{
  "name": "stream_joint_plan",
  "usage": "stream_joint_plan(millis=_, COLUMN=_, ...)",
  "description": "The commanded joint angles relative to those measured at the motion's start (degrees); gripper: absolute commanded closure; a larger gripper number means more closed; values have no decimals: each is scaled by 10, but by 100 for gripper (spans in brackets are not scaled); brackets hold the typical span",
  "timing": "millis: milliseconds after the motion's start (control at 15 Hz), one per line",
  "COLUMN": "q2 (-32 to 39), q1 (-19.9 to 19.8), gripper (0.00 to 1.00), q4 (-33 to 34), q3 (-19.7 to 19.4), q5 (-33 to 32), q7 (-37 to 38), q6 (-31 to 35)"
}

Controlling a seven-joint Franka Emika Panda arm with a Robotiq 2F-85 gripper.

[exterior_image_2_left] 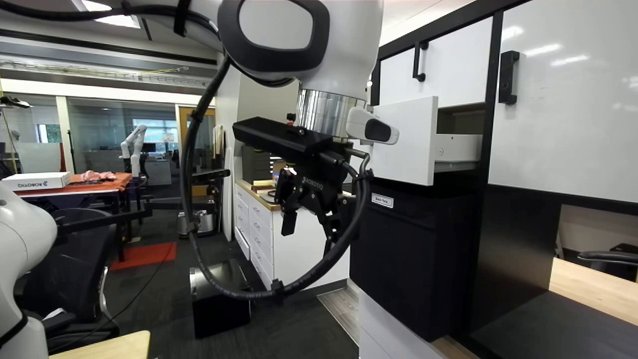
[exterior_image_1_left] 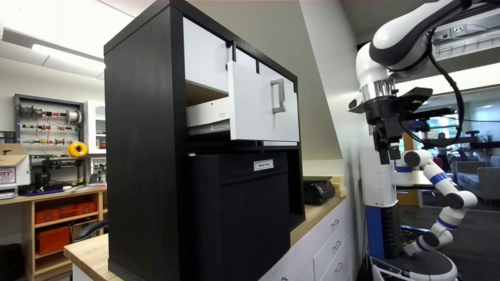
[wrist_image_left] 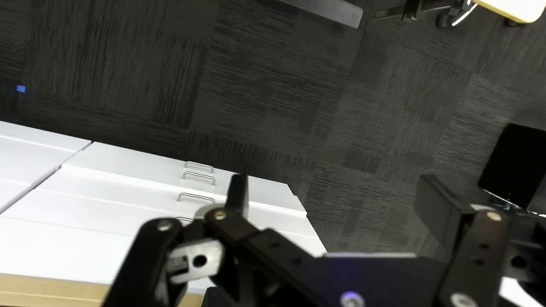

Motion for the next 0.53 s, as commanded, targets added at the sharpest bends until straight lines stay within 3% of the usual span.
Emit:
stream_joint_plan(millis=0, q2=0, q1=-9, gripper=0, q4=12, q3=32, q5=-2, q7=38, q6=21)
stream_joint_plan(millis=467, q2=2, q1=0, gripper=0, q4=43, q3=82, q5=6, q7=157, q6=49)
